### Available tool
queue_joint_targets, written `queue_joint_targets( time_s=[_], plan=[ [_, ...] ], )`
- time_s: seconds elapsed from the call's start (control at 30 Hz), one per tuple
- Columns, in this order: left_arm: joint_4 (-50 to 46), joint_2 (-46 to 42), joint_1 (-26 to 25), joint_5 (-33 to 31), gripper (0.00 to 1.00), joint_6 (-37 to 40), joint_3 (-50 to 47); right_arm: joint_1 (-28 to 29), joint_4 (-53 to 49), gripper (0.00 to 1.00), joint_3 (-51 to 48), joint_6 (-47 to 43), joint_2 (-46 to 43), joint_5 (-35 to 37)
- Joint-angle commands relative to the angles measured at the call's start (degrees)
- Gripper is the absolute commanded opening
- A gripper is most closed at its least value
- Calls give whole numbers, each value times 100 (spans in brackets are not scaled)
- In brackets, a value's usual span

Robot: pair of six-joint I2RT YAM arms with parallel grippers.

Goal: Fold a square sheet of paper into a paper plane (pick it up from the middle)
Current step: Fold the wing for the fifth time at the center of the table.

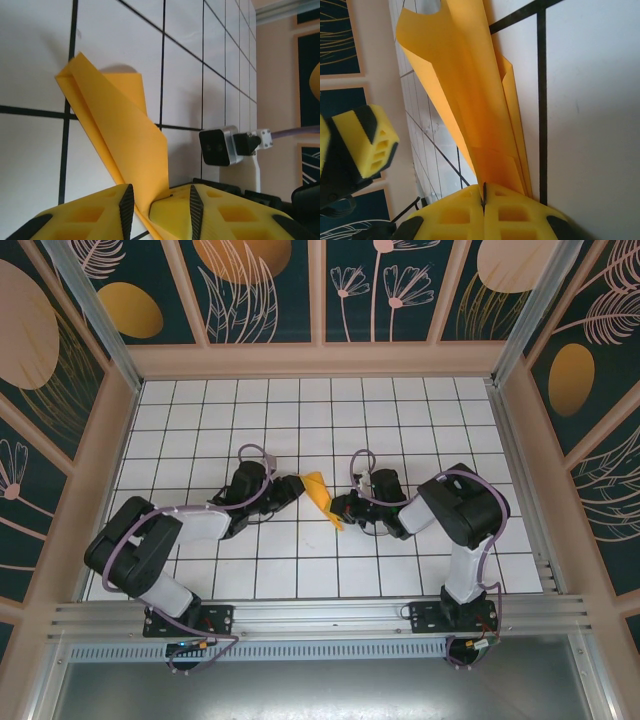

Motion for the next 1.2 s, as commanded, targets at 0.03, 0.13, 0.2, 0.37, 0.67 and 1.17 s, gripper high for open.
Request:
queue_joint_targets(
  time_s=[0.03, 0.13, 0.2, 0.37, 0.67, 1.17],
  plan=[
    [637, 324, -185, 403, 38, 134, 192, -37, -398, 0, -167, 67, 180, 160],
    [737, 543, -312, 411, 38, 146, 384, -37, -456, 0, -187, 43, 186, 189],
    [763, 700, -380, 411, 39, 150, 516, -31, -451, 0, -200, 40, 196, 193],
    [1022, 1162, -410, 450, 39, 39, 629, -152, -447, 0, -207, 67, 251, 224],
    [1254, 1495, -427, 531, 42, 6, 681, -204, -438, 0, -196, 107, 337, 202],
    [432, 1976, -435, 187, 40, 188, 1015, -204, -786, 0, -44, -51, 289, 187]
  ],
)
